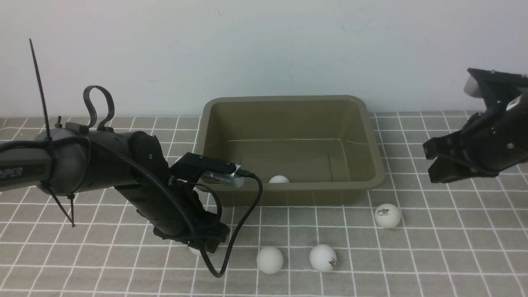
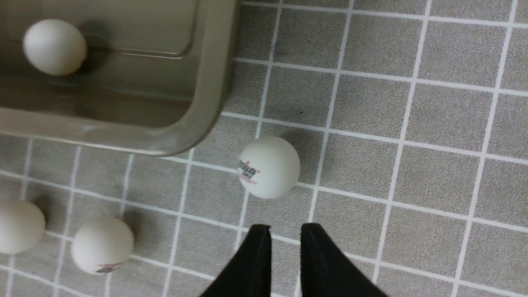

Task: Put the table tennis balls into the box on the grey coffee tablecloth.
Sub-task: 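Reach for and grasp a ping pong ball on the table beside the basket, then drop the ball into the bin, then reach for and grasp a ping pong ball on the table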

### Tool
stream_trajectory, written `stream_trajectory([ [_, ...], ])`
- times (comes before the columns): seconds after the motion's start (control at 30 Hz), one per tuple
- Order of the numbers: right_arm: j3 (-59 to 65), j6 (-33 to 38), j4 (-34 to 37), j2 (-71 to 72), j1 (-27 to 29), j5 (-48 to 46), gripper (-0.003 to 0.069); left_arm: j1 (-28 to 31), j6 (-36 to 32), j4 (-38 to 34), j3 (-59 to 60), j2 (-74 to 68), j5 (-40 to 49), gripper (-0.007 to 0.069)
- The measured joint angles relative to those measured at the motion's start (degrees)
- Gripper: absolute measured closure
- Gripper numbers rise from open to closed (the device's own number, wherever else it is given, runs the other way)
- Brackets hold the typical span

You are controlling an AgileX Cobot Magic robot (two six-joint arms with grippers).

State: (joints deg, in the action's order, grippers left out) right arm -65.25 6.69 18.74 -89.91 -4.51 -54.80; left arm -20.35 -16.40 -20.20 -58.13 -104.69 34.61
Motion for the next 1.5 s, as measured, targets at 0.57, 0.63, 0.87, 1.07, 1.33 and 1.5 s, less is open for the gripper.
stream_trajectory([
  [0.57, 0.0, 3.2, 1.0, -16.4, -5.7, 11.3, 0.0129, 0.0, 0.5, 1.5, -9.5, 20.2, 6.9, 0.0273],
  [0.63, 0.0, 3.2, 1.0, -18.0, -5.9, 12.2, 0.0127, 0.0, 1.0, 0.7, -14.2, 16.2, 6.9, 0.0273],
  [0.87, -0.1, 3.2, 1.2, -20.3, -6.5, 13.7, 0.0312, 0.0, 1.9, 0.0, -25.5, 1.0, 8.5, 0.0273],
  [1.07, -0.1, 1.5, 0.4, -12.9, -6.5, 5.5, 0.0298, 0.0, 1.8, 0.0, -27.8, -5.2, 7.9, 0.0214],
  [1.33, -7.2, 2.8, 4.2, -3.4, -6.5, 2.2, 0.0298, 0.0, 3.7, 0.1, -30.0, -5.7, 12.8, -0.0037],
  [1.5, -19.1, 3.4, 6.8, -9.2, -6.6, -0.9, 0.0298, 0.0, 7.3, 2.0, -32.0, -0.4, 21.1, 0.013],
])
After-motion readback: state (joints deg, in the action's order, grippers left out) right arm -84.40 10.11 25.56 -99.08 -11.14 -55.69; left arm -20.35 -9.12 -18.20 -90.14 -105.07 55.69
